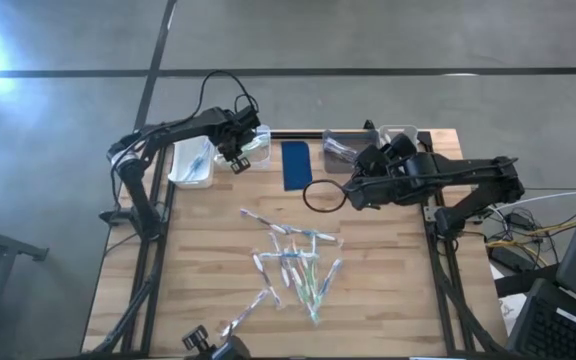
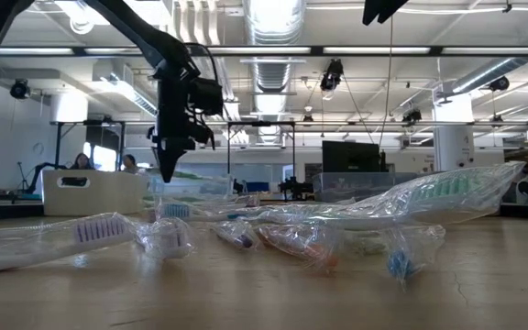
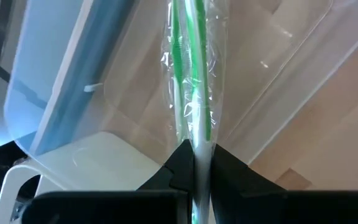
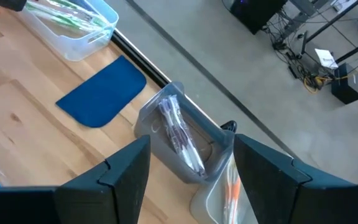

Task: Pick & Place Toothbrushes
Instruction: Put the green toothbrush into the transparent bin

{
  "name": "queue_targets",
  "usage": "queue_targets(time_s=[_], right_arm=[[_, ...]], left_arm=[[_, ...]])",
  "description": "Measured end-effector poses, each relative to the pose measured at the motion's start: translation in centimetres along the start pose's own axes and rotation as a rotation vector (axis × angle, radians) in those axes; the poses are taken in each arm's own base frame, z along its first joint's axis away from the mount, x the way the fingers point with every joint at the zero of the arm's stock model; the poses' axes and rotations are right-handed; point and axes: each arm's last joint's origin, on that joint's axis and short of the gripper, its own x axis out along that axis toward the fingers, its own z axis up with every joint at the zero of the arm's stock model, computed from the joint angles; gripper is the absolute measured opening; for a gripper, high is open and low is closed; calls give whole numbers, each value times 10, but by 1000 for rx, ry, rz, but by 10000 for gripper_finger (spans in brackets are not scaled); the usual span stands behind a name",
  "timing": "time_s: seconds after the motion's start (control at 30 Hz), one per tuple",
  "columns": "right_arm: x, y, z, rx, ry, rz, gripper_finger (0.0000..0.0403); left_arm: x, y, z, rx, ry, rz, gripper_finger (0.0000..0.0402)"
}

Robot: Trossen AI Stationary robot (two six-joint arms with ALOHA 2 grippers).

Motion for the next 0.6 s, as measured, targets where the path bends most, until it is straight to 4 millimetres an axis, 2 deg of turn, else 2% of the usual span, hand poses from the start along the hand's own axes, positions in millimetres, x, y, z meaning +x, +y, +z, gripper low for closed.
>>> queue_targets(time_s=[0.4, 0.6], right_arm=[[0, 0, 0, 1, 1, -1, 251], [0, 0, 0, 3, 1, -1, 250]], left_arm=[[18, -3, 6, 31, 28, -8, 29], [22, -3, 7, 53, 32, -9, 32]])
